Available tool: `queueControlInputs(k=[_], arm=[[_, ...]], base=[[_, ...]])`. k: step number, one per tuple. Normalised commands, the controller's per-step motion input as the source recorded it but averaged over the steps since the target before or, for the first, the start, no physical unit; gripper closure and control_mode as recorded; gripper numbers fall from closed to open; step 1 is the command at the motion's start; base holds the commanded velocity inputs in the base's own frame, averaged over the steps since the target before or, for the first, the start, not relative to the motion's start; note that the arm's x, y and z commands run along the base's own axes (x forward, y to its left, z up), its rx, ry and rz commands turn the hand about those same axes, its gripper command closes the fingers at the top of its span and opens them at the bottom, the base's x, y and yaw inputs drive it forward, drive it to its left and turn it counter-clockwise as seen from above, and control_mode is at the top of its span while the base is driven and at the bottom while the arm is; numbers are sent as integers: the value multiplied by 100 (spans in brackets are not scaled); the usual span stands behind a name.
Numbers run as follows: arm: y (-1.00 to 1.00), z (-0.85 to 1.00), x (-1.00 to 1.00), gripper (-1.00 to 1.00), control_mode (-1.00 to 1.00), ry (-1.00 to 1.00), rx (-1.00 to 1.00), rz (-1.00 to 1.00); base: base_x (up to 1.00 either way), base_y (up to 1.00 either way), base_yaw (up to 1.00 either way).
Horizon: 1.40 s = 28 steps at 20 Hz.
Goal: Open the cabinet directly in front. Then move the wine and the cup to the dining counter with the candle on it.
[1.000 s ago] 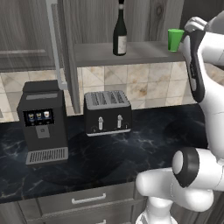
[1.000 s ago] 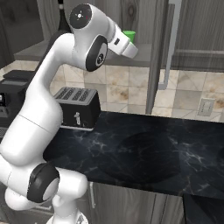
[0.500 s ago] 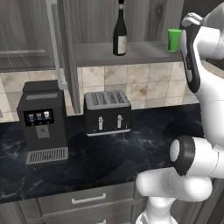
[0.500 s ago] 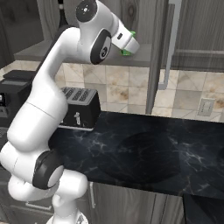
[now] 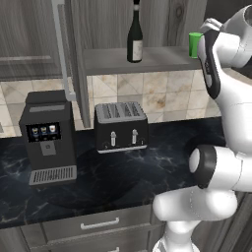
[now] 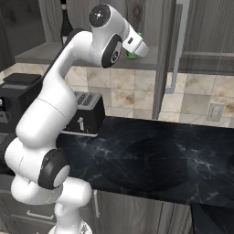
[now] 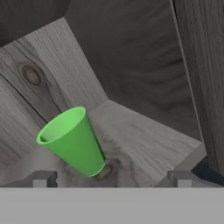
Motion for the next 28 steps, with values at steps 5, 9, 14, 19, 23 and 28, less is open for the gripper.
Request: queueControlInputs(k=[5, 9, 14, 19, 23, 28], arm=[[-18, 1, 22, -100, -100, 0, 2, 0], [-13, 8, 23, -100, -100, 0, 7, 0], [-5, 14, 35, -100, -100, 1, 8, 0], [0, -5, 27, -100, -100, 1, 1, 1], [0, -11, 37, -100, -100, 2, 0, 3], [0, -27, 50, -100, -100, 3, 0, 3]], base=[[0, 0, 0], [0, 0, 0], [0, 0, 0], [0, 0, 0], [0, 0, 0], [0, 0, 0]])
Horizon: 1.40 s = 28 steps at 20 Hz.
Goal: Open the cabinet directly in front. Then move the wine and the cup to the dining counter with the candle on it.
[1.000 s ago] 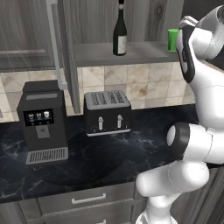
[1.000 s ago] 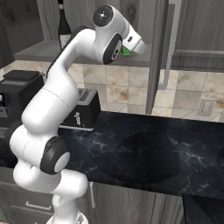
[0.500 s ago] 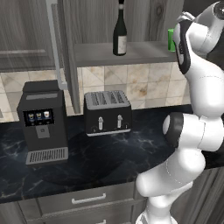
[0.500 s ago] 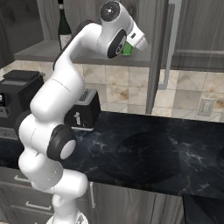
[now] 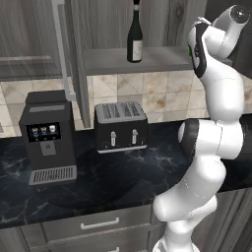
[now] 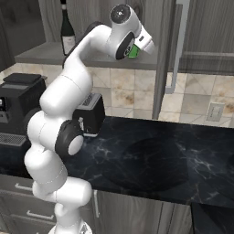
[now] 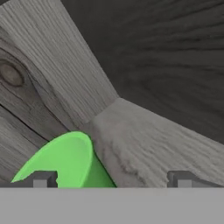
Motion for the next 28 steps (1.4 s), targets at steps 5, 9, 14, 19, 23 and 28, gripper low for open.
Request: queueControlInputs(k=[5, 9, 14, 19, 23, 28], arm=[[0, -35, 37, -100, -100, 6, 0, 4], [0, -12, 22, -100, -100, 3, 0, 2], [0, -4, 2, 100, -100, 1, 0, 0], [0, 0, -2, 100, -100, -2, 0, 0], [0, 0, -18, 100, -100, -24, 0, 0], [3, 0, -9, 100, -100, -40, -6, 0]], base=[[0, 0, 0], [0, 0, 0], [0, 0, 0], [0, 0, 0], [0, 0, 0], [0, 0, 0]])
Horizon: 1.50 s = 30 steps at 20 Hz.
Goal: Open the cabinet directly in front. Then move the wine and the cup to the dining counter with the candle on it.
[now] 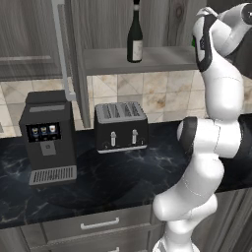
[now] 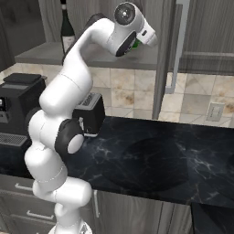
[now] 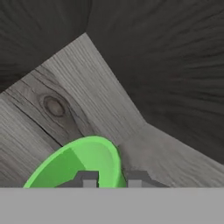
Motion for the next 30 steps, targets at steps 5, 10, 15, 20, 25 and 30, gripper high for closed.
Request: queueControlInputs(k=[5, 10, 15, 20, 25, 30], arm=[[1, 4, -17, 100, -100, -2, 0, 0], [58, 3, -99, 100, -100, -2, -1, 0], [99, -13, -100, 100, -100, -1, -5, 0], [100, -63, -100, 100, -100, -1, -4, 0], [84, -100, -100, 100, -100, 0, 3, 0], [-2, -53, -100, 100, -100, -4, 0, 4]], base=[[0, 0, 0], [0, 0, 0], [0, 0, 0], [0, 0, 0], [0, 0, 0], [0, 0, 0]])
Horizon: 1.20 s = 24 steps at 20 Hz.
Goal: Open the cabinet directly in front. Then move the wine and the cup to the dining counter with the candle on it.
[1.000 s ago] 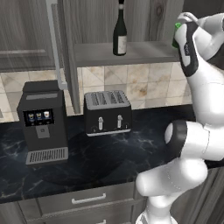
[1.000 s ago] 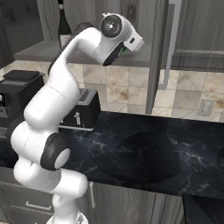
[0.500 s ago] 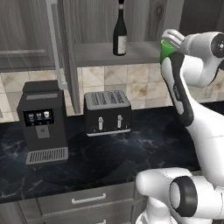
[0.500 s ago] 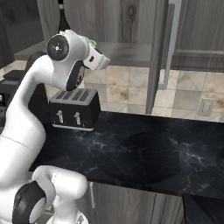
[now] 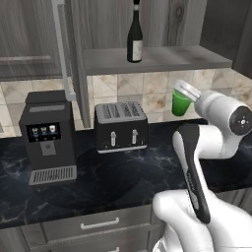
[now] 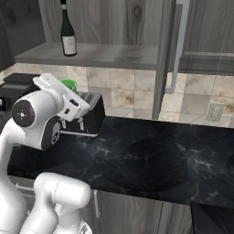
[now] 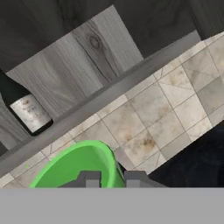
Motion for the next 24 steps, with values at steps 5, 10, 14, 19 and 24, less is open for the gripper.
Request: queueControlInputs(k=[5, 10, 14, 19, 24], arm=[[-22, 0, -73, 100, -100, -34, -1, 4], [0, 0, 0, 100, -100, 0, 0, 0], [6, -8, -31, 100, -100, 5, 0, 0], [0, 0, 0, 100, 100, 0, 0, 0], [0, 0, 0, 100, 100, 0, 0, 0]], base=[[0, 0, 0], [0, 0, 0], [0, 0, 0], [-90, 28, 43], [-27, 1, 82]])
